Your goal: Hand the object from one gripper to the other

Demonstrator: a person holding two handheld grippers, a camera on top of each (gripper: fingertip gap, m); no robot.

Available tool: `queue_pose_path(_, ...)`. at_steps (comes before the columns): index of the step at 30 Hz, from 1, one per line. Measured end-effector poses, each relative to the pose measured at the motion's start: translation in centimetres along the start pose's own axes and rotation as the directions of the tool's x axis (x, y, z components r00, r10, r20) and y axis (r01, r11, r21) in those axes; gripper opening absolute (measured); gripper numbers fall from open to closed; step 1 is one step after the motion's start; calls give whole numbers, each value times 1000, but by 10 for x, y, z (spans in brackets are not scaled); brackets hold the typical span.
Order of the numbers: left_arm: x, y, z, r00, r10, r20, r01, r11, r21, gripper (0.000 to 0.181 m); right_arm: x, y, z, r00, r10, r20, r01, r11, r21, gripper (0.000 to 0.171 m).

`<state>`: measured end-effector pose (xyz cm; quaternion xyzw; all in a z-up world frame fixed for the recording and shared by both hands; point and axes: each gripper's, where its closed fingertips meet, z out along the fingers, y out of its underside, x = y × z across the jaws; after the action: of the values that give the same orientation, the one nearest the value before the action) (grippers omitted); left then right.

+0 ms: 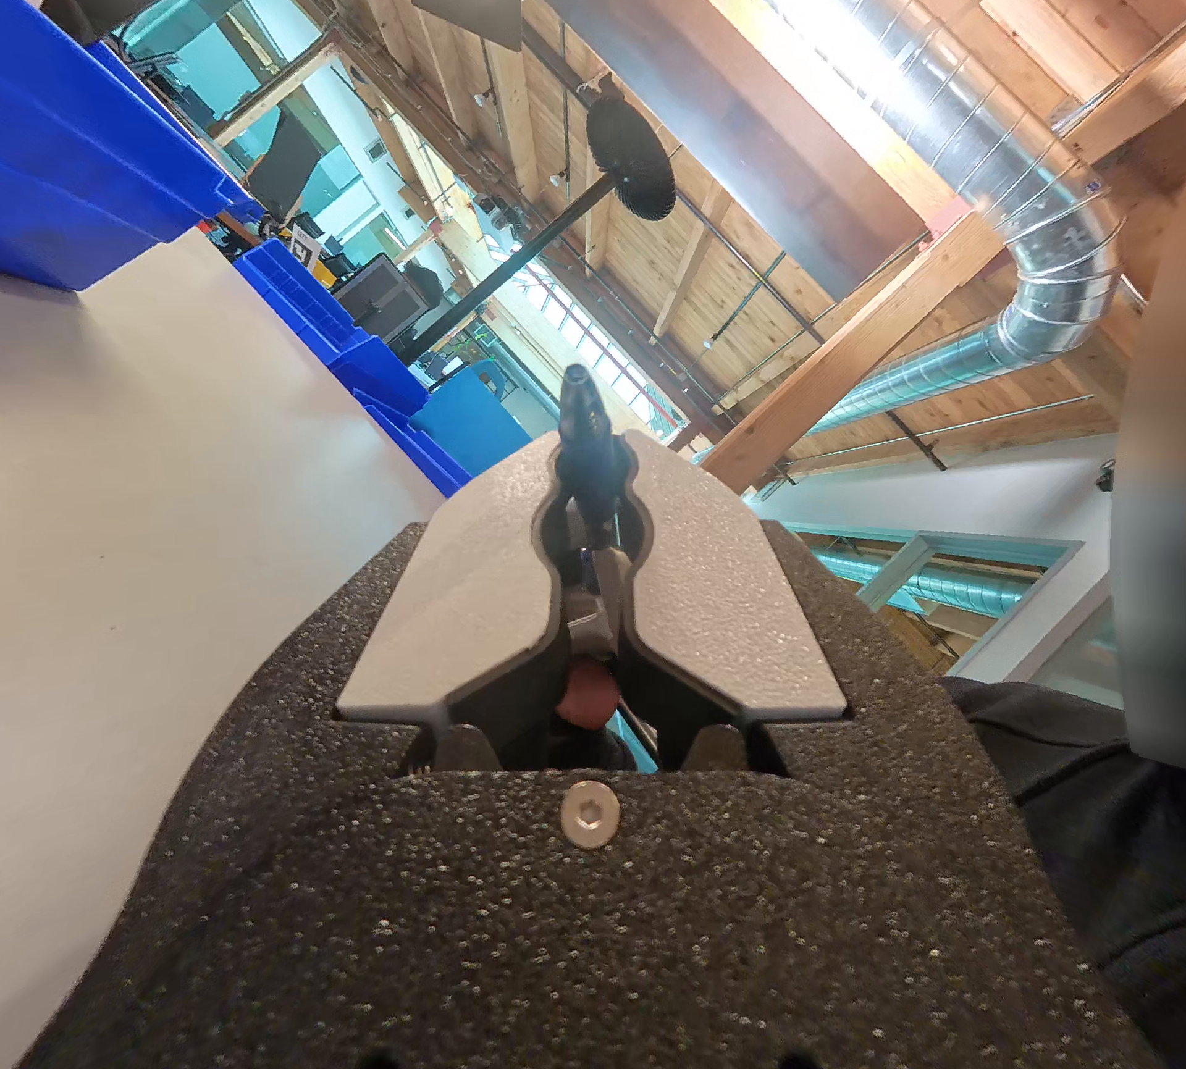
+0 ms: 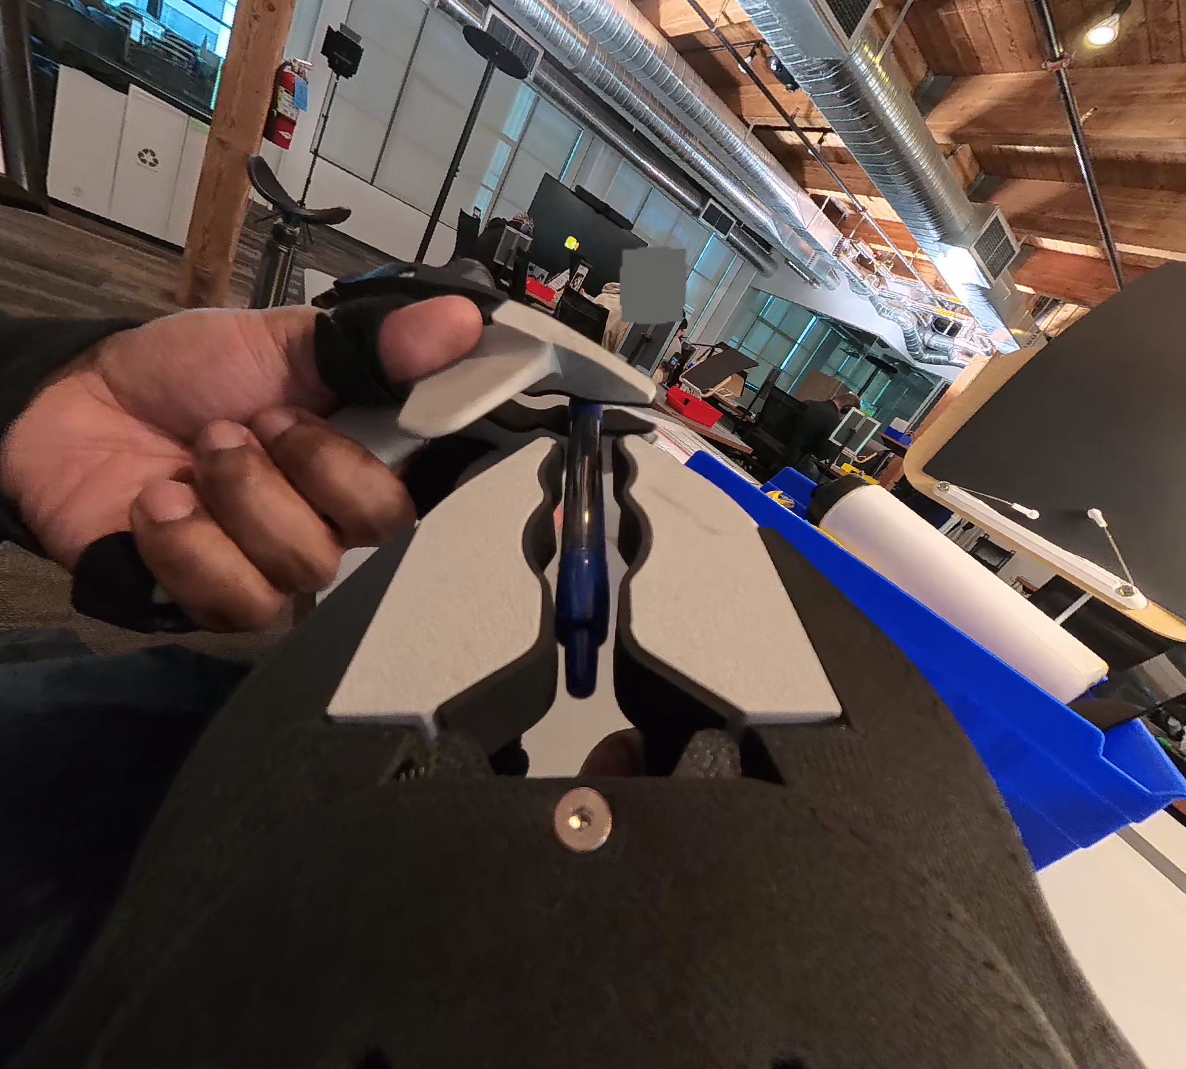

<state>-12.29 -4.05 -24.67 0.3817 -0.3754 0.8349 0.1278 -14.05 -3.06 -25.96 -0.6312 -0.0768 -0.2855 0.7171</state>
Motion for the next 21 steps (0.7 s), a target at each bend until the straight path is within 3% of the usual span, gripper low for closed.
queue_pose_path(16,-2,4,0,1000,-25,-11,25,1000,-16,13,1,2,1,1000,-9,-5,9,1000,-15,13)
queue_pose_path(21,-1,4,-1,999,34,-6,-34,998,-44,13,1,5,1,1000,-10,3,10,999,-34,13)
